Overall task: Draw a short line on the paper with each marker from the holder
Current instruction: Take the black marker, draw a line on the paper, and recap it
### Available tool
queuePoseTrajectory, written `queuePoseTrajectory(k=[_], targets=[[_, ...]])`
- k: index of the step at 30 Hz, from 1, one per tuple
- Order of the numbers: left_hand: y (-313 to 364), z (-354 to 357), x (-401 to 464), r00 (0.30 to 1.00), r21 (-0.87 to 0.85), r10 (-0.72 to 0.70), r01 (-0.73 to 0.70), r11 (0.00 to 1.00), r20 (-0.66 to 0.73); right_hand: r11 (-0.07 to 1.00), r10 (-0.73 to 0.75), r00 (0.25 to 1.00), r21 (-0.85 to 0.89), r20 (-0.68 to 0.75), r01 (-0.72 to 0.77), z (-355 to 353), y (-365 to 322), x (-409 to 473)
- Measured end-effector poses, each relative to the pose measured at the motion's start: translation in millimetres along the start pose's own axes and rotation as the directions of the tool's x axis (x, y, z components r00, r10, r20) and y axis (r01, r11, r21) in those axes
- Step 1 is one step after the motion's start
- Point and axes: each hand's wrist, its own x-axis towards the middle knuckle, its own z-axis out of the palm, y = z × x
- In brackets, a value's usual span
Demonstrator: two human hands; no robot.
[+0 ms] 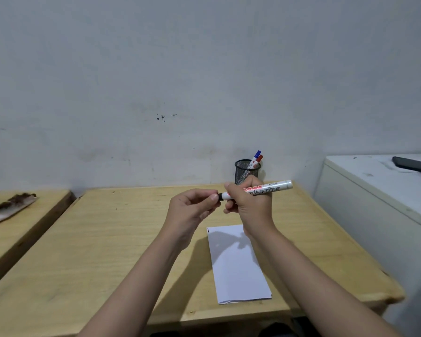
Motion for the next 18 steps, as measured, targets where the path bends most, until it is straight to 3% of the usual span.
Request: queuePoseTrajectory(k=[4, 7, 9, 11, 12, 14, 16, 18], targets=[[1.9, -1.8, -1.8, 1.0, 0.03, 0.012, -0.011, 0.999, -0.005, 1.0, 0.009, 1.0, 0.022, 0.021, -0.009, 0.8, 3.1, -1.5], [4.0, -4.8, 1.1, 0.998, 0.106, 0.031, -0.026, 0.994, -0.054, 0.973, 0.223, 0.973, 0.037, 0.063, -0.226, 1.8, 6.3, -0.3], [5.6, -7.0, 5.9, 0.991, 0.131, 0.063, -0.047, 0.99, -0.117, 0.917, 0.399, 0.913, -0.016, 0.088, -0.399, -0.3, 5.3, 2.5], [7.4, -10.0, 11.7, 0.976, 0.203, 0.125, -0.089, 0.975, -0.175, 0.889, 0.448, 0.889, -0.149, 0.096, -0.432, -5.3, 4.2, 4.2], [8.5, -11.4, 14.3, 0.968, 0.255, 0.161, -0.109, 0.961, -0.191, 0.902, 0.383, 0.919, -0.251, 0.088, -0.352, -8.9, 5.4, 5.1], [10.5, -11.6, 19.8, 0.958, 0.353, 0.213, -0.135, 0.926, -0.191, 0.889, 0.107, 0.99, -0.454, 0.095, -0.053, -17.4, 7.3, 8.2], [12.3, -6.9, 25.7, 0.958, 0.422, 0.238, -0.152, 0.894, -0.159, 0.753, -0.157, 0.969, -0.612, 0.189, 0.241, -25.1, 8.0, 17.9], [14.0, 1.4, 32.3, 0.961, 0.461, 0.247, -0.164, 0.872, -0.124, 0.613, -0.242, 0.916, -0.681, 0.32, 0.4, -29.7, 7.6, 29.9]])
